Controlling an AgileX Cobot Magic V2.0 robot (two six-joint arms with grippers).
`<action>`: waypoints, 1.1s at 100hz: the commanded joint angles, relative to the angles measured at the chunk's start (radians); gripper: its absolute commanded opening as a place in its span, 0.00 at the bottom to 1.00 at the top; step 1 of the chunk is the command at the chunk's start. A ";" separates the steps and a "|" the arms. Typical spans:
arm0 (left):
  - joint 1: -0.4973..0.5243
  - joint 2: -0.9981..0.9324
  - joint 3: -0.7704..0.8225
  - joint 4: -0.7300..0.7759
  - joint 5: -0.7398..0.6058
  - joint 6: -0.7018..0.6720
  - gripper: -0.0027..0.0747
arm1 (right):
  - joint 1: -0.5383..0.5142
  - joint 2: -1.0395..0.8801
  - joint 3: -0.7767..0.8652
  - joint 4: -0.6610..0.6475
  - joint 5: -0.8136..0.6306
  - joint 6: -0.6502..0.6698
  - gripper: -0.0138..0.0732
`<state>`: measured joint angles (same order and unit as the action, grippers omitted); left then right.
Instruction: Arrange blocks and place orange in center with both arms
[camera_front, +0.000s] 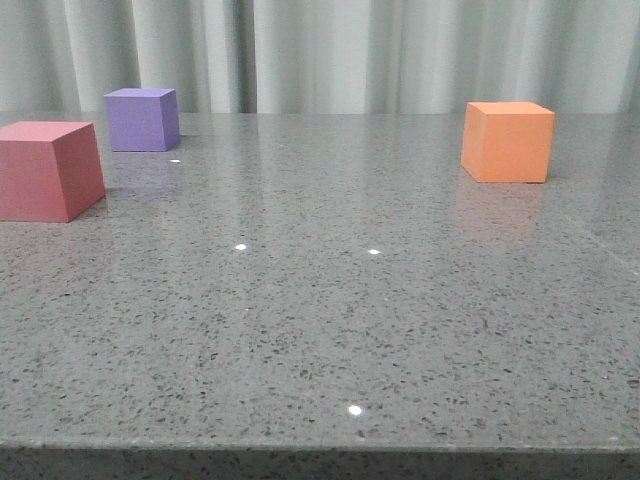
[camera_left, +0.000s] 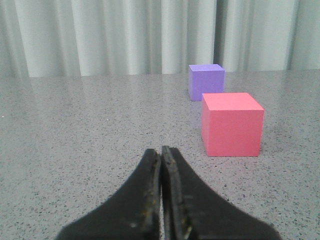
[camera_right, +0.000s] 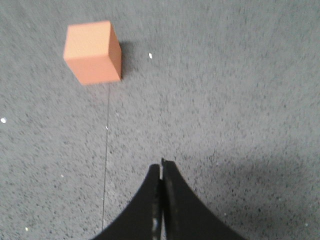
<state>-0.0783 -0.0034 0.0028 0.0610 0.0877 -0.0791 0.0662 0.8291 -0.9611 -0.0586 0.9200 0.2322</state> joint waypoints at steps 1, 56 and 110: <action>-0.001 -0.033 0.042 -0.002 -0.081 0.001 0.01 | 0.001 0.027 -0.035 0.002 -0.032 -0.009 0.25; -0.001 -0.033 0.042 -0.002 -0.081 0.001 0.01 | 0.001 0.057 -0.037 0.066 -0.126 -0.009 0.84; -0.001 -0.033 0.042 -0.002 -0.081 0.001 0.01 | 0.175 0.411 -0.236 0.046 -0.190 -0.009 0.84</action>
<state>-0.0783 -0.0034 0.0028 0.0610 0.0877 -0.0791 0.2171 1.1903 -1.1149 0.0259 0.7960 0.2322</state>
